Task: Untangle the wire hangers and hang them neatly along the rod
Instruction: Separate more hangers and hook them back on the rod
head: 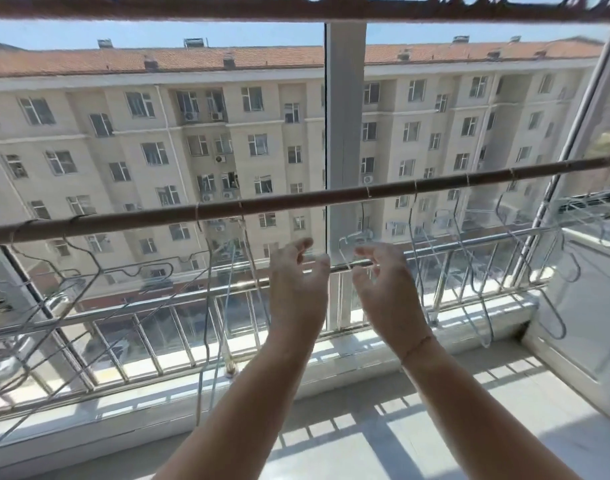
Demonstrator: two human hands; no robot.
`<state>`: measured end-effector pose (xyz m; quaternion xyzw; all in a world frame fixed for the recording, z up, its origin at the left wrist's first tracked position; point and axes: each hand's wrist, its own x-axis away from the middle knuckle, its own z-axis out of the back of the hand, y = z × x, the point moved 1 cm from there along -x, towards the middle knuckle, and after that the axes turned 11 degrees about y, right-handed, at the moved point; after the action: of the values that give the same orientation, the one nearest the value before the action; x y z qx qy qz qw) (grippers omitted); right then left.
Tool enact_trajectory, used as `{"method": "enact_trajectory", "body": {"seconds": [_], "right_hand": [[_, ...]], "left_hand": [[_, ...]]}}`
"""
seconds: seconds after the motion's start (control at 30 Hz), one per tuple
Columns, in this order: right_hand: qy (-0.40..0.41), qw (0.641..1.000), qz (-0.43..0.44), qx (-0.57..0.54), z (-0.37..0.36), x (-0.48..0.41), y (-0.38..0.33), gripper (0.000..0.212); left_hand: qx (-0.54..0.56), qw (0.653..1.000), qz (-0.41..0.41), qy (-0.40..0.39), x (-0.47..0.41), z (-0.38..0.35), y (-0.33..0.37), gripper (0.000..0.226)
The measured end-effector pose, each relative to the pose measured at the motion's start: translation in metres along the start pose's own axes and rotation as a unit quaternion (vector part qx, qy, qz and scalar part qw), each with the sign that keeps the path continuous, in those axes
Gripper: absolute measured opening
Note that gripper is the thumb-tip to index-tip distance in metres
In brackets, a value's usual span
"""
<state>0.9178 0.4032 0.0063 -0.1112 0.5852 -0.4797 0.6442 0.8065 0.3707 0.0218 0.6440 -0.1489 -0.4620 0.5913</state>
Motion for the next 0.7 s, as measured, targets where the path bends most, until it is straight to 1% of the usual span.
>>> {"method": "enact_trajectory", "body": {"seconds": [0.07, 0.1, 0.17, 0.2, 0.27, 0.33, 0.43, 0.57, 0.63, 0.7], "right_hand": [[-0.02, 0.999, -0.022, 0.019, 0.008, -0.002, 0.012, 0.034], [-0.035, 0.998, -0.039, 0.021, 0.011, 0.0, 0.018, 0.038], [-0.059, 0.996, -0.067, 0.016, 0.012, 0.005, 0.03, 0.042], [-0.07, 0.994, -0.081, 0.005, 0.013, 0.007, 0.036, 0.041], [-0.099, 0.988, -0.116, -0.037, 0.012, 0.013, 0.047, 0.032], [-0.117, 0.978, -0.15, -0.08, 0.01, 0.018, 0.055, 0.027], [-0.116, 0.974, -0.159, -0.112, 0.007, 0.018, 0.062, 0.027], [-0.116, 0.97, -0.156, -0.145, 0.004, -0.005, 0.061, 0.017], [-0.119, 0.969, -0.156, -0.149, -0.002, -0.018, 0.061, 0.014], [-0.125, 0.967, -0.162, -0.153, -0.008, -0.026, 0.063, 0.012]], "left_hand": [[0.036, 0.993, 0.094, -0.055, 0.001, -0.025, 0.001, 0.039], [0.049, 0.986, 0.142, -0.07, 0.001, -0.037, 0.0, 0.039], [0.067, 0.971, 0.214, -0.082, 0.0, -0.058, -0.006, 0.036], [0.072, 0.966, 0.235, -0.084, -0.001, -0.067, -0.008, 0.031], [0.082, 0.957, 0.267, -0.081, -0.002, -0.081, -0.012, 0.018], [0.113, 0.944, 0.301, -0.07, -0.002, -0.091, -0.014, 0.015], [0.14, 0.934, 0.325, -0.05, -0.006, -0.101, -0.015, 0.019], [0.167, 0.926, 0.338, -0.016, -0.025, -0.114, -0.012, 0.018], [0.179, 0.922, 0.344, -0.002, -0.037, -0.118, -0.01, 0.025], [0.186, 0.918, 0.35, 0.013, -0.044, -0.12, -0.012, 0.027]]}}
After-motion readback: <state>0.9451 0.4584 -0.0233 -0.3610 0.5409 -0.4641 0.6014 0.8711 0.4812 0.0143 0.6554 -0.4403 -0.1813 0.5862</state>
